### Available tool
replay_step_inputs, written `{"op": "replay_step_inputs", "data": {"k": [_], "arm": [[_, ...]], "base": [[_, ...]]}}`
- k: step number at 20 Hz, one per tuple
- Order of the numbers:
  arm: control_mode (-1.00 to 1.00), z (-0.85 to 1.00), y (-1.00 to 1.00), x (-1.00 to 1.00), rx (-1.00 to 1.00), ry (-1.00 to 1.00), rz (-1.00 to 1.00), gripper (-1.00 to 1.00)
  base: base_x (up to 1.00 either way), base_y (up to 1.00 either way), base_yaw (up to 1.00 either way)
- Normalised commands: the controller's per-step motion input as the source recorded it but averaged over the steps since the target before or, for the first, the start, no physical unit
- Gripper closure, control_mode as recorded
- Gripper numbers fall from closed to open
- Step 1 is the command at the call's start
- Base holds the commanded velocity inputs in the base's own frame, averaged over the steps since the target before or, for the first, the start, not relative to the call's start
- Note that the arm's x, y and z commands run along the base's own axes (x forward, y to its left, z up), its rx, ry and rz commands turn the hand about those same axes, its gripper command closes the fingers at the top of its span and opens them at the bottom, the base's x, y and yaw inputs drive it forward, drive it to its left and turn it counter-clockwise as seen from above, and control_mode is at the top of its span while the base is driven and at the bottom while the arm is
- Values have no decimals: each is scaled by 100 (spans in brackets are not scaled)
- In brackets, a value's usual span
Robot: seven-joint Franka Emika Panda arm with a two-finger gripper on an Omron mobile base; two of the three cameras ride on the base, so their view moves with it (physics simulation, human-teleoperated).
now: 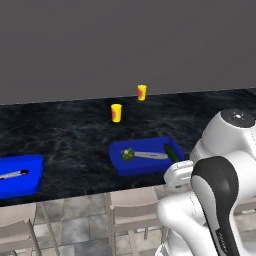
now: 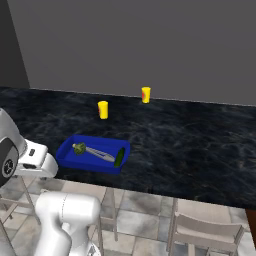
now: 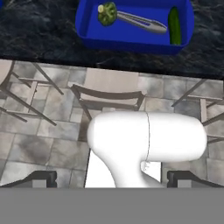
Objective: Gather the cucumber and broccoli from the fridge and place them on a tray on the dining counter. Then gather the chicken drumstick and fish from the fridge and place them on the other tray.
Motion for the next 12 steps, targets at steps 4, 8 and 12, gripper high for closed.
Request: {"op": "replay_step_inputs", "data": {"k": [4,8,12], "arm": [[100,0,0,0,0,0,0,-100],[100,0,0,0,0,0,0,-100],[100,0,0,0,0,0,0,-100]], "base": [[-24,21,-2],[-50,88,-17],[-58,100,-27]]}}
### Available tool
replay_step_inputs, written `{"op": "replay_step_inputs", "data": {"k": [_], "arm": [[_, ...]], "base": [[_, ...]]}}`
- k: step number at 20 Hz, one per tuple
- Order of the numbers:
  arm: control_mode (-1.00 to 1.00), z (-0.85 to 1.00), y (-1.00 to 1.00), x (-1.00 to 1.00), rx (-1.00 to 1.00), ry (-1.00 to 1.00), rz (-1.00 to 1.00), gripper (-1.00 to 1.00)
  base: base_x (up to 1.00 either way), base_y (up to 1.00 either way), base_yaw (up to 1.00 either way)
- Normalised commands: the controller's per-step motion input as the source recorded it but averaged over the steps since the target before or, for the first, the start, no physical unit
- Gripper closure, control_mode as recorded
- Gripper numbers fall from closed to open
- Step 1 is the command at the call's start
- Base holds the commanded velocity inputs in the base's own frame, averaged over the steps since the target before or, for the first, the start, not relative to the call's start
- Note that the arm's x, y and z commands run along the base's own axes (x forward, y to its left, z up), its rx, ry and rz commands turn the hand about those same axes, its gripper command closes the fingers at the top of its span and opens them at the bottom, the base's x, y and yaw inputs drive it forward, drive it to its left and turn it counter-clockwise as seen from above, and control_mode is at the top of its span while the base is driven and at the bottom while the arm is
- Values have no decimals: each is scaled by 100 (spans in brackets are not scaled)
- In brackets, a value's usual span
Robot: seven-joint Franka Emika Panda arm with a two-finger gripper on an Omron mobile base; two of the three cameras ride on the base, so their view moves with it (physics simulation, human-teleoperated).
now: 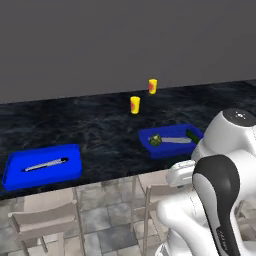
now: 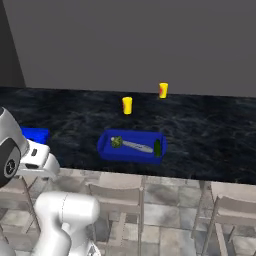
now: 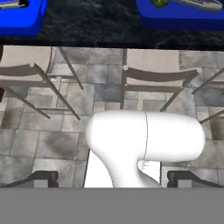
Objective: Gather the cucumber and broccoli from the fridge and place them on a tray on the dining counter. Then gather the chicken drumstick and fish from the fridge and place them on the other tray.
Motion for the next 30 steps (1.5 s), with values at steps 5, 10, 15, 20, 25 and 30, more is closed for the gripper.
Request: {"op": "replay_step_inputs", "data": {"k": [5,10,15,20,25,30], "arm": [[100,0,0,0,0,0,0,-100],[100,0,0,0,0,0,0,-100],[100,0,0,0,0,0,0,-100],[100,0,0,0,0,0,0,-100],[100,0,0,0,0,0,0,-100],[100,0,0,0,0,0,0,-100]], "base": [[-76,98,-27],[-66,99,-28],[-52,100,-29],[-25,100,-29],[0,100,-29],[0,100,-28]]}}
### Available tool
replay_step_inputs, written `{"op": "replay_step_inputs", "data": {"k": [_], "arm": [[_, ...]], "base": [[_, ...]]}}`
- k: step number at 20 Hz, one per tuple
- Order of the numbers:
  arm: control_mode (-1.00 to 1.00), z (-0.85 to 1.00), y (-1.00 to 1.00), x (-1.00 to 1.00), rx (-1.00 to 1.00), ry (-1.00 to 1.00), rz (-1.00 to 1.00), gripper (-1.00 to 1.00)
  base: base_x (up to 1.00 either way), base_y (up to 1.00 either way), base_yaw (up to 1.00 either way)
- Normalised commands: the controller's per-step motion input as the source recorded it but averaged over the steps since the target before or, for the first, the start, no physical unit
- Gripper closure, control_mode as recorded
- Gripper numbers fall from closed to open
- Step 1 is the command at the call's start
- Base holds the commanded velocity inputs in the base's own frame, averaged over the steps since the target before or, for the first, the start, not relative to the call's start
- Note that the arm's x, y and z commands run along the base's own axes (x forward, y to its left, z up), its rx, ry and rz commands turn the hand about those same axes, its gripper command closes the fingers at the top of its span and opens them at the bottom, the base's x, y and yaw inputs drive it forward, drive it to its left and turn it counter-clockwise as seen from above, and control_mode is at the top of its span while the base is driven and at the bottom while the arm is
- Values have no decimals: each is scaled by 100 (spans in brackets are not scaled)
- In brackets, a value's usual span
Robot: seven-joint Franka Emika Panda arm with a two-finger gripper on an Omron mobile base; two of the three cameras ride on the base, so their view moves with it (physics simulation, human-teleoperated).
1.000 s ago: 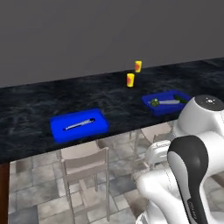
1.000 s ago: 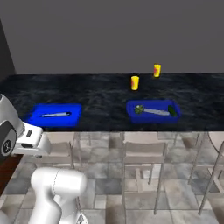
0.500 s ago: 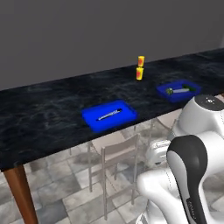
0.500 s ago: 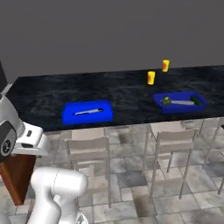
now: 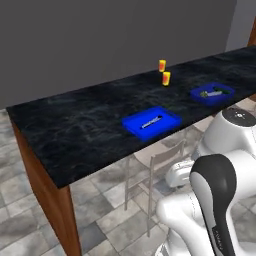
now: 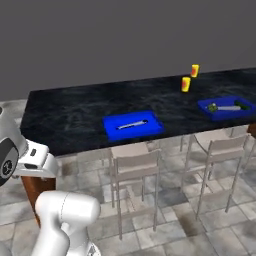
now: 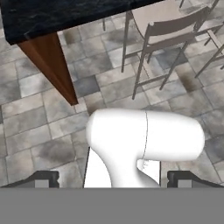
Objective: Gather the cucumber and broccoli from the fridge and place them on a tray on the dining counter. Then gather the chicken drumstick and fish from the fridge and place them on the other tray.
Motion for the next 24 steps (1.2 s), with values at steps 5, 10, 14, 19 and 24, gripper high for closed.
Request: {"op": "replay_step_inputs", "data": {"k": [5,10,14,19,24], "arm": [[100,0,0,0,0,0,0,-100],[100,0,0,0,0,0,0,-100],[100,0,0,0,0,0,0,-100],[100,0,0,0,0,0,0,-100],[100,0,0,0,0,0,0,-100]], "base": [[-2,100,-27],[0,100,-28],[0,100,-28],[11,100,-31],[40,100,-35]]}}
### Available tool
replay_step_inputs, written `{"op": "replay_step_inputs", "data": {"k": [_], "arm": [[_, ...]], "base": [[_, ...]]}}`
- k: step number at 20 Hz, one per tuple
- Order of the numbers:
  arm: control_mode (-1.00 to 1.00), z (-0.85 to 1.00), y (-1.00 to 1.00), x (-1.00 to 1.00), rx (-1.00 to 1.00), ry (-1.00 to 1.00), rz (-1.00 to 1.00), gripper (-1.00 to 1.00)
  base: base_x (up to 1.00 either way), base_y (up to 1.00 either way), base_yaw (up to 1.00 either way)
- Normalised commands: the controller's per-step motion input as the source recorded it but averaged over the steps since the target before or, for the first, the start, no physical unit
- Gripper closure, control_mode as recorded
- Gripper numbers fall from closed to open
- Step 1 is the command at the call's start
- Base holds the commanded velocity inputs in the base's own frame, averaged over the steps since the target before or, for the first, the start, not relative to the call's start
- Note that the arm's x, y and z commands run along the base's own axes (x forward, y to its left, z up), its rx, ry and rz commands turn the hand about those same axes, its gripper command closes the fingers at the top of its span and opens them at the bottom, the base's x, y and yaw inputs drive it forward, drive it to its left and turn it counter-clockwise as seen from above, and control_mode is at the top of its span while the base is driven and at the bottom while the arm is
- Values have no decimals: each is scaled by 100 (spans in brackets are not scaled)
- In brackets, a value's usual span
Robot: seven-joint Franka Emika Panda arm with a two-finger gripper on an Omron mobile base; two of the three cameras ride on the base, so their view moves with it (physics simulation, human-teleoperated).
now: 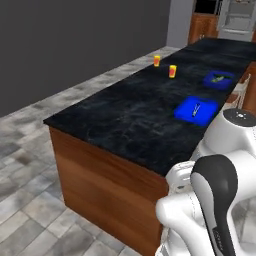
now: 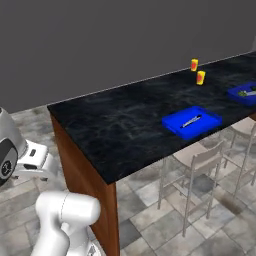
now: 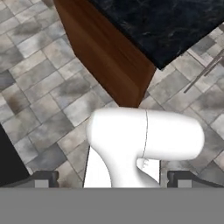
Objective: Gather the cucumber and broccoli from the fridge and place them on a tray on the dining counter. Then gather the chicken drumstick and fish from the fridge and place them on the other tray.
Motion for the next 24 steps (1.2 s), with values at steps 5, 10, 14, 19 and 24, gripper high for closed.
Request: {"op": "replay_step_inputs", "data": {"k": [5,10,14,19,24], "arm": [[100,0,0,0,0,0,0,-100],[100,0,0,0,0,0,0,-100],[100,0,0,0,0,0,0,-100],[100,0,0,0,0,0,0,-100],[100,0,0,0,0,0,0,-100]], "base": [[61,97,-39],[37,100,-39],[10,100,-37],[9,100,-37],[8,100,-35]]}}
